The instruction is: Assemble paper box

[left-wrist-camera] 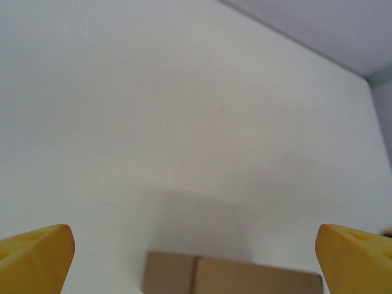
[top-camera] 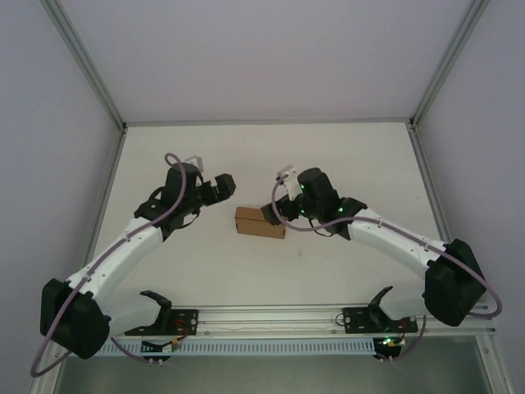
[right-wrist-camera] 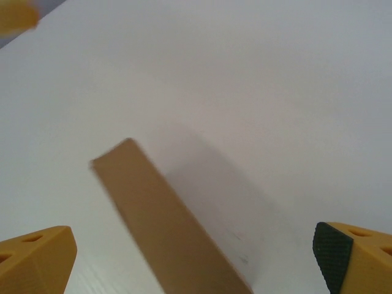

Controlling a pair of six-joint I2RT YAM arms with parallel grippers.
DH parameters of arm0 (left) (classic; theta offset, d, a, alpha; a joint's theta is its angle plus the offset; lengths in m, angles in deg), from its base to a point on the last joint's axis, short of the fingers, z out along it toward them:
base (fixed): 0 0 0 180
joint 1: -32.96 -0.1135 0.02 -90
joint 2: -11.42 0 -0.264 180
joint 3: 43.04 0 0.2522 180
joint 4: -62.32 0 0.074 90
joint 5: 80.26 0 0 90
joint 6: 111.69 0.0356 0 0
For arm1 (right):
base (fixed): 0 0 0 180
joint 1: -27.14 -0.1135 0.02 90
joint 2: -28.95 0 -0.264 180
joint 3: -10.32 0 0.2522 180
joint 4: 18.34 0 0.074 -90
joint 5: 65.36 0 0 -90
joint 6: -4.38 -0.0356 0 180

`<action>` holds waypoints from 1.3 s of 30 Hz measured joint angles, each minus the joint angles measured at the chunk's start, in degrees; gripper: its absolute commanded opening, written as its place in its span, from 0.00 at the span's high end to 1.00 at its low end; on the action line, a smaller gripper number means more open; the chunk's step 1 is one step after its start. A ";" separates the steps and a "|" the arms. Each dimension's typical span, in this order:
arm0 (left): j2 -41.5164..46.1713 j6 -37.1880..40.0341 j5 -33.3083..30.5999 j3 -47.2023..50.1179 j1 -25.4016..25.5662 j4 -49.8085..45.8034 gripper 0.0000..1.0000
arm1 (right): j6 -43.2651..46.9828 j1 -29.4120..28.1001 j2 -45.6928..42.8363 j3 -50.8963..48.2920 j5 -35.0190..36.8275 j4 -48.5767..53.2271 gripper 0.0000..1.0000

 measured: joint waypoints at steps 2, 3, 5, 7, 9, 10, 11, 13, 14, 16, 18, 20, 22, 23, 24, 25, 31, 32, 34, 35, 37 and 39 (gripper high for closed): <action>1.11 0.31 -5.46 -0.81 -0.46 -3.48 0.00 | 8.85 -0.02 3.15 4.42 -4.13 4.37 0.00; 1.44 0.33 -7.37 -0.81 -0.70 -4.90 0.00 | 12.72 -0.02 5.11 6.58 -5.46 6.84 0.00; 1.95 0.37 -10.86 -0.39 -1.16 -7.98 0.00 | 19.17 -0.15 9.68 10.86 -7.08 11.85 0.00; 2.82 0.46 -13.22 0.63 -1.25 -9.73 0.00 | 23.69 -0.15 14.14 14.60 -7.43 15.80 0.00; 4.42 0.50 -15.08 2.10 -1.29 -11.08 0.00 | 27.45 -0.15 18.47 17.62 -7.32 19.02 0.01; 5.27 0.52 -15.85 2.71 -1.33 -11.74 0.00 | 29.00 -0.15 20.48 19.04 -7.15 20.85 0.04; 6.21 0.52 -16.55 3.26 -1.42 -12.28 0.00 | 30.34 -0.15 22.21 20.22 -6.88 22.32 0.07; 7.58 0.52 -17.55 3.85 -1.57 -12.94 0.00 | 32.33 -0.17 25.46 22.91 -6.14 25.81 0.16; 8.20 0.52 -17.90 4.09 -1.62 -13.27 0.00 | 33.03 -0.20 26.97 24.33 -5.64 27.26 0.20; 8.87 0.52 -18.56 4.55 -1.62 -13.49 0.00 | 34.03 -0.52 29.09 26.69 -4.26 29.29 0.32; 8.96 0.50 -19.28 4.81 -1.62 -13.75 0.00 | 34.86 -0.87 30.14 27.65 -2.10 29.70 0.40; 8.96 0.50 -19.98 5.09 -1.62 -14.19 0.00 | 34.99 -1.20 30.40 27.74 1.36 29.40 0.48; 8.96 0.50 -20.59 5.14 -1.62 -14.88 0.00 | 35.15 -1.42 30.47 27.74 4.96 28.65 0.54; 8.98 0.50 -20.70 5.14 -1.62 -14.95 0.00 | 35.30 -1.44 30.47 27.74 6.34 28.00 0.55; 8.98 0.50 -20.90 5.14 -1.62 -14.95 0.00 | 35.56 -1.57 30.47 27.71 8.04 27.08 0.56; 9.05 0.50 -21.00 5.14 -1.62 -14.95 0.00 | 35.98 -1.66 30.47 27.63 9.79 26.03 0.56; 10.34 0.48 -21.40 5.42 -1.66 -14.97 0.00 | 44.09 -3.34 29.00 19.63 21.51 9.44 0.55; 10.51 0.48 -21.55 5.44 -1.66 -14.97 0.00 | 46.03 -3.72 28.57 17.59 23.17 6.08 0.53; 10.78 0.46 -21.81 5.51 -1.66 -14.97 0.00 | 49.24 -4.35 28.15 14.38 26.01 0.63 0.45; 10.88 0.44 -21.99 5.64 -1.66 -14.95 0.00 | 50.23 -4.66 28.13 13.22 26.84 -0.94 0.38; 10.95 0.42 -22.29 5.88 -1.68 -14.99 0.00 | 51.25 -5.20 28.11 11.37 27.82 -1.40 0.24; 10.97 0.44 -22.53 6.05 -1.68 -14.97 0.00 | 50.36 -5.68 28.00 10.91 27.74 1.01 0.15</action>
